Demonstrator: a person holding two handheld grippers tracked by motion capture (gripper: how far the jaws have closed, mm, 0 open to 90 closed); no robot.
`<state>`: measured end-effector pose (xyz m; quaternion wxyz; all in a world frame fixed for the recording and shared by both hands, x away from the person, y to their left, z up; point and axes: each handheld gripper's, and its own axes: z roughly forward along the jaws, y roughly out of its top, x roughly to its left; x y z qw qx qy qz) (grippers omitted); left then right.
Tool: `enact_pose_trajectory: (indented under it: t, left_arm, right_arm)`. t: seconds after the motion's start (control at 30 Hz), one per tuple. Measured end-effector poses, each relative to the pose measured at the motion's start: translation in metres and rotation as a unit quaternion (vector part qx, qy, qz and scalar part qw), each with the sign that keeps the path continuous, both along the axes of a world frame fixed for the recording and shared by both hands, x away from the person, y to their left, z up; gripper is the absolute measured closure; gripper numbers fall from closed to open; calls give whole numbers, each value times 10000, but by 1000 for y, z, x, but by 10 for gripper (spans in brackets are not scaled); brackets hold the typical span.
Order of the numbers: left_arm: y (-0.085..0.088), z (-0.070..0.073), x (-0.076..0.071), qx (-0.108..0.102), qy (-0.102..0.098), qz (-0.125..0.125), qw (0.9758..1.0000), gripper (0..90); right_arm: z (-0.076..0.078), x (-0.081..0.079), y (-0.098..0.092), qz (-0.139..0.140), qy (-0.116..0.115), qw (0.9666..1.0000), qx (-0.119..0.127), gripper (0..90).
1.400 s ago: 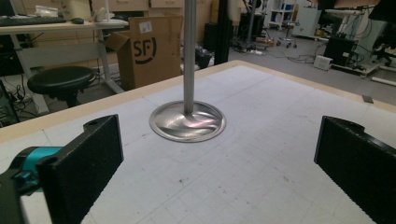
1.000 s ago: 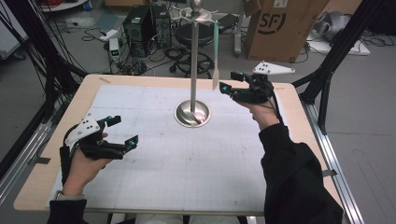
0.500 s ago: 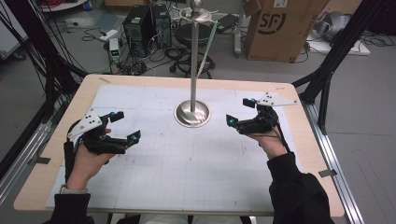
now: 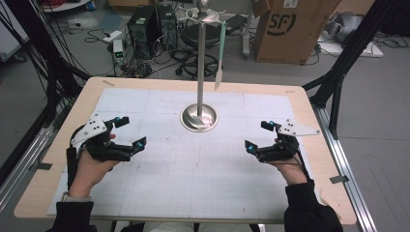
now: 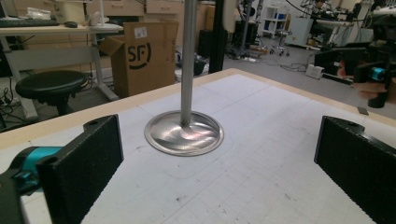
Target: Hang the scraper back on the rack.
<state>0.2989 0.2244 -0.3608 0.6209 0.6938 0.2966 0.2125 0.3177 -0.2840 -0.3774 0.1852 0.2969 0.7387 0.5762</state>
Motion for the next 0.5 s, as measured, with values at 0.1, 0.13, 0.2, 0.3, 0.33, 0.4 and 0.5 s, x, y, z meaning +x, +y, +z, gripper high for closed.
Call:
enact_pose_trajectory:
  t: [0.1,0.13,0.2,0.3,0.33,0.4,0.5]
  left_arm:
    - [0,-1,1,12,36,20,10000,17]
    - [0,-2,1,36,33,13,10000,17]
    - [1,-3,2,76,11,10,10000,17]
    - [7,-6,4,166,42,113,9998,17]
    - [11,-8,5,129,68,159,9998,17]
    - [17,-11,6,69,113,257,9996,17]
    - [21,-11,7,-81,171,235,9995,17]
  right_arm:
    - [-9,-7,-13,-25,97,9999,58,1]
    - [-11,-8,-18,-63,155,9999,29,1]
    - [-15,-11,-29,-226,144,9996,104,1]
    - [-20,-14,-46,-392,242,9985,307,1]
    - [-20,-14,-46,-392,242,9985,307,1]
    - [-20,-15,-65,-519,252,9969,542,2]
    - [-17,-17,-82,-458,309,9923,1111,1]
